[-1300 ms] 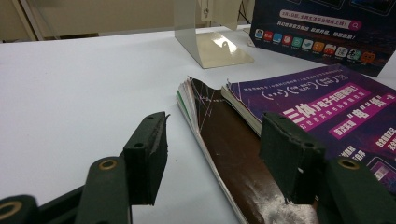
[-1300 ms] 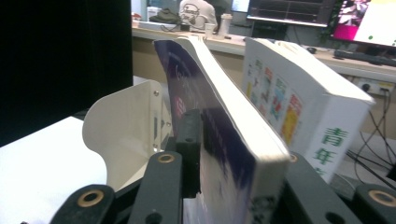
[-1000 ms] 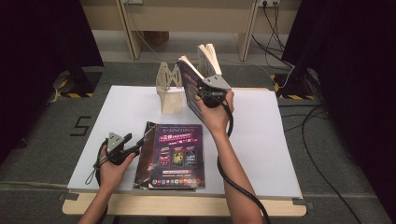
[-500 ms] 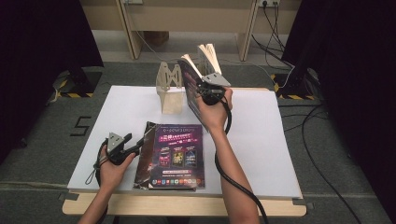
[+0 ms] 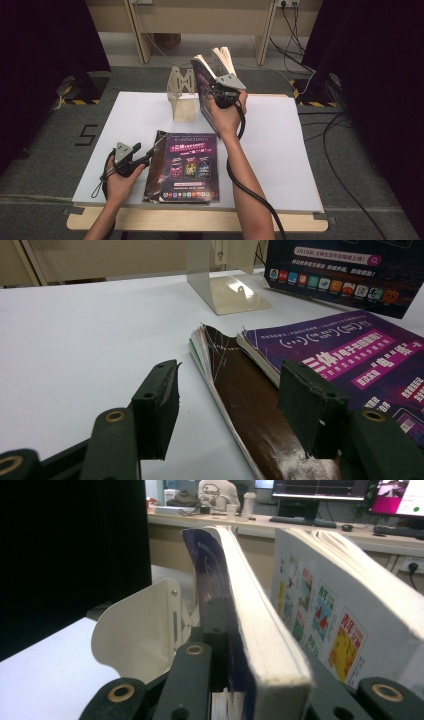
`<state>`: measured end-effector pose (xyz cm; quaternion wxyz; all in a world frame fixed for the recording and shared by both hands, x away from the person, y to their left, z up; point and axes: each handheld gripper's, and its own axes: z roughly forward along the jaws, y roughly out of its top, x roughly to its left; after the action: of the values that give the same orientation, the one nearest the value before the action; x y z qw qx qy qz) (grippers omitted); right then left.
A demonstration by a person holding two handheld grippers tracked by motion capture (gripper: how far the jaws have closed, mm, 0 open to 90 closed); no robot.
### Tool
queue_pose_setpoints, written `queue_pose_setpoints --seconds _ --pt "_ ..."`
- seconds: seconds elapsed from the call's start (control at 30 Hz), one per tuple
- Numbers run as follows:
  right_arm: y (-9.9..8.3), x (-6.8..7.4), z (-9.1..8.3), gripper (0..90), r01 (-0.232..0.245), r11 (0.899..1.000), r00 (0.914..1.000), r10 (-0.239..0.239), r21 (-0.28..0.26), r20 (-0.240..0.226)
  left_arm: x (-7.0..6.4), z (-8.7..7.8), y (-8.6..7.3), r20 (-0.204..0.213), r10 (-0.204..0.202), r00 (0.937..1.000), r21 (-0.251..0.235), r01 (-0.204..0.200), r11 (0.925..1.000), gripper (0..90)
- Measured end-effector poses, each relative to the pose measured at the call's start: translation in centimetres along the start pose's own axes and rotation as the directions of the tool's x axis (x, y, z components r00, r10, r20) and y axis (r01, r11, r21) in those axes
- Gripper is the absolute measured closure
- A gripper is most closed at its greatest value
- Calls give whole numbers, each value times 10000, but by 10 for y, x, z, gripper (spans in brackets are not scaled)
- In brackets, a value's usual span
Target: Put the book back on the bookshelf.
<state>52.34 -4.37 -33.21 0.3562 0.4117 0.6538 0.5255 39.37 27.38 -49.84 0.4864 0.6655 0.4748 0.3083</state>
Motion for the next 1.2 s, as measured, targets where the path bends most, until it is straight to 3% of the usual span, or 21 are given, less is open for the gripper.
queue_pose_setpoints --seconds 0.3,0.63,0.97,1.2 --pt "5 0 14 832 -329 9994 9991 333 -142 278 0 0 0 0 30 10000 -24 -30 10000 410" --pt "12 2 31 832 -341 9986 9982 361 -413 487 0 0 0 5 21 10000 -53 -21 10000 411" --pt "12 5 38 832 -453 9973 9959 496 -586 752 0 0 0 16 75 10000 0 -75 10000 411" --pt "14 9 42 832 -583 9955 9957 634 -753 679 0 -1 0 6 71 10000 3 -71 10000 411"
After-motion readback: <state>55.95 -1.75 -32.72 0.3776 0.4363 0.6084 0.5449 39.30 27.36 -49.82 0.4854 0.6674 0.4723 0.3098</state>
